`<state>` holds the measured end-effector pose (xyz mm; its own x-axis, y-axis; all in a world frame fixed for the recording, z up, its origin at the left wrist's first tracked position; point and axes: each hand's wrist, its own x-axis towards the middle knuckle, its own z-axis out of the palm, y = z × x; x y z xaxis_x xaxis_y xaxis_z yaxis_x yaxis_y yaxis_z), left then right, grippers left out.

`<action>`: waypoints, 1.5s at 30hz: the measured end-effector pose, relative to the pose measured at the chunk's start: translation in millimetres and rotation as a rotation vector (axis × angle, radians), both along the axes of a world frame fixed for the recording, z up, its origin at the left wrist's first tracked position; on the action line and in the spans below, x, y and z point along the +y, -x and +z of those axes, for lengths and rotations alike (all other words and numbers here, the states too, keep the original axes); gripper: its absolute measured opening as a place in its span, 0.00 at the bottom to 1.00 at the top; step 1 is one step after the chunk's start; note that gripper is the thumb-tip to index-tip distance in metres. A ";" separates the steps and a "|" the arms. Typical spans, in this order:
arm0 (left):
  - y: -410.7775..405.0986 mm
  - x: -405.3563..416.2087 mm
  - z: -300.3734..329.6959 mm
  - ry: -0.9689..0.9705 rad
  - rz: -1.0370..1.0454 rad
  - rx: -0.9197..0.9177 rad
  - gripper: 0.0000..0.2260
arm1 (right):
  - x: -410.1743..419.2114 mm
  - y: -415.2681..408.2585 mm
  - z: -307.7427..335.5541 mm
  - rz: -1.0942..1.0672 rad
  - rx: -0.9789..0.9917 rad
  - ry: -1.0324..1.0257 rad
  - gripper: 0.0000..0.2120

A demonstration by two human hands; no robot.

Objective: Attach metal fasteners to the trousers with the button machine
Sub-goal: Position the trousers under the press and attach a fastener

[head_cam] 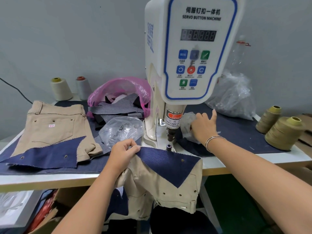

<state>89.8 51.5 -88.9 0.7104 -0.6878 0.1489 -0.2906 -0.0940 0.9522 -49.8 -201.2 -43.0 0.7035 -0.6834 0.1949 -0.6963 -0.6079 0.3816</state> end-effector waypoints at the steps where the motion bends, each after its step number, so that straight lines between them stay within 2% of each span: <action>1: -0.1 -0.2 -0.2 0.000 0.002 -0.002 0.14 | 0.7 -0.4 0.4 0.011 0.011 0.014 0.09; 4: -0.3 0.0 0.0 -0.002 0.002 -0.001 0.13 | 1.5 2.0 2.6 0.023 0.015 0.052 0.08; 7: -0.5 -0.5 0.6 -0.005 0.002 -0.003 0.13 | 1.1 11.0 5.3 0.011 -0.066 -0.032 0.08; 10: 0.3 -0.2 1.4 -0.007 0.007 -0.002 0.13 | 2.0 24.8 13.2 0.060 -0.336 -0.216 0.10; 15: 1.3 0.2 3.2 -0.007 0.009 0.008 0.12 | 23.9 42.5 40.2 0.137 -0.817 -0.331 0.05; 16: 1.5 0.2 3.3 -0.008 0.012 0.007 0.12 | 36.1 43.6 43.9 0.138 -0.942 -0.501 0.06; 18: 2.2 0.4 3.7 -0.016 0.025 -0.005 0.13 | 66.9 44.6 41.7 0.056 -1.175 -1.066 0.06; 19: 2.5 0.6 4.0 -0.021 0.026 -0.013 0.13 | 80.4 45.4 35.9 -0.035 -1.230 -1.331 0.05; 21: 3.6 1.1 4.9 -0.021 0.025 -0.023 0.12 | 98.2 47.7 21.7 -0.166 -1.230 -1.674 0.07; 25: 4.3 1.3 5.3 -0.010 0.027 -0.026 0.12 | 107.2 44.3 12.6 -0.200 -1.245 -1.948 0.07; 36: 2.5 0.6 3.3 0.012 -0.004 -0.007 0.12 | 113.5 37.1 13.9 -0.290 -1.315 -2.192 0.06; 41: 3.2 0.8 3.9 0.014 -0.003 -0.006 0.14 | 116.4 36.6 14.7 -0.356 -1.317 -2.241 0.05; 45: 4.8 0.9 6.2 0.010 -0.006 0.009 0.09 | 116.9 38.6 14.5 -0.389 -1.339 -2.294 0.06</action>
